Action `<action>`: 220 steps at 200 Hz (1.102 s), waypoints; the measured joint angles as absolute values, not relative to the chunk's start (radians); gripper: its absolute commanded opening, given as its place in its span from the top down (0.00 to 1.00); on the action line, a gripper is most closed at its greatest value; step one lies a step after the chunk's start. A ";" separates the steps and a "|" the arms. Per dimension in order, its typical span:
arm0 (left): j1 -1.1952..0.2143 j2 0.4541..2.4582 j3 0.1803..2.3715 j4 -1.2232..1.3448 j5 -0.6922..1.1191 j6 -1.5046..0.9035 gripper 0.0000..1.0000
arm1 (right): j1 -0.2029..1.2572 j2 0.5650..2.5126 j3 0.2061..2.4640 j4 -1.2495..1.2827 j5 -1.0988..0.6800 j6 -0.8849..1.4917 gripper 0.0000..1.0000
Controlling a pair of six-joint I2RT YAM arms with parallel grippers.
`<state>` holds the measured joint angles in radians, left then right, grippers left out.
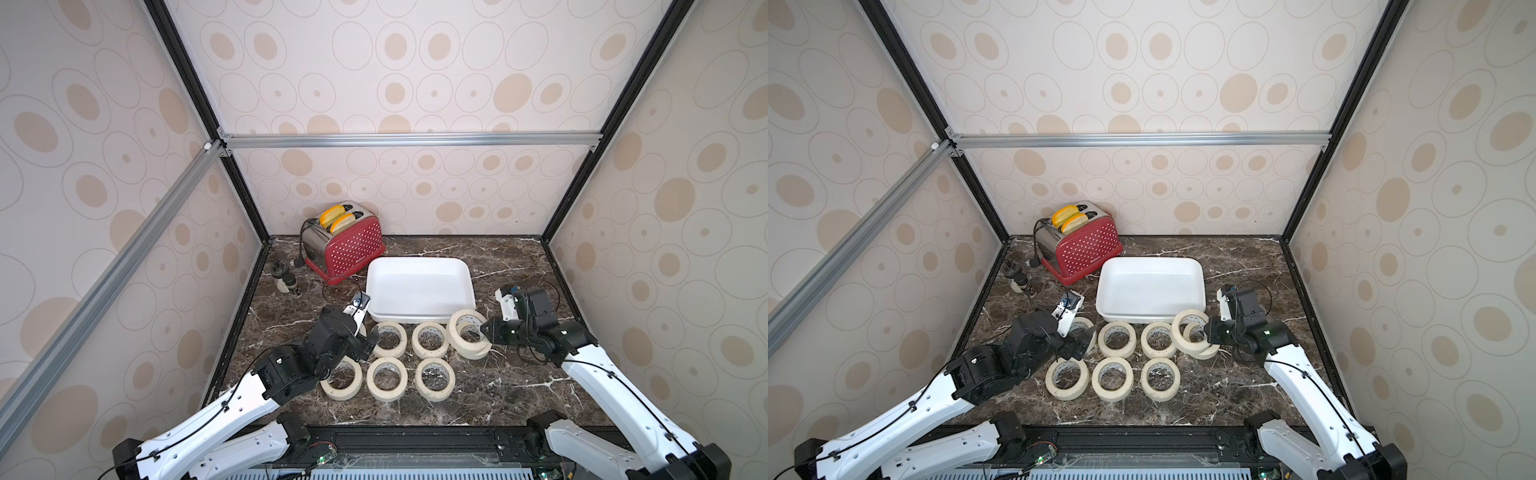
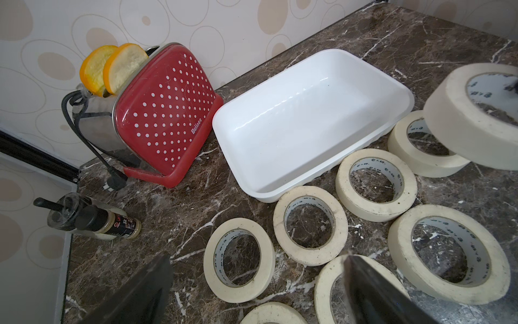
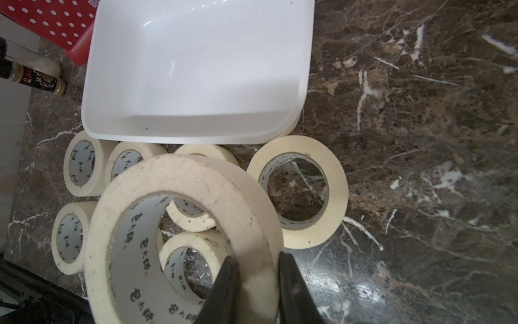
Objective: Take out the art tape in the storage box
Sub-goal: Place the art tape at the center of the board.
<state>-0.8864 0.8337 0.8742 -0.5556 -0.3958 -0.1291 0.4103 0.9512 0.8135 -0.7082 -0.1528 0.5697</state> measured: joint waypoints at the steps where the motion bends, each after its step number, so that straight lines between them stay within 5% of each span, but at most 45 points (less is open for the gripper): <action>1: -0.886 0.834 0.874 -0.556 -0.396 -0.129 0.01 | 0.410 0.948 0.811 -0.713 -0.153 0.570 0.88; 115: -0.886 0.834 0.874 -0.556 -0.410 -0.127 0.01 | 0.410 0.757 0.701 -1.011 -0.150 0.628 0.88; 220: -0.886 0.834 0.874 -0.556 -0.414 -0.126 0.01 | 0.410 0.801 0.521 -0.876 -0.133 0.659 0.87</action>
<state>-0.8864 0.8337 0.8738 -0.5564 -0.4141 -0.1261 0.4103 0.8005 0.5205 -0.8757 -0.1326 0.6586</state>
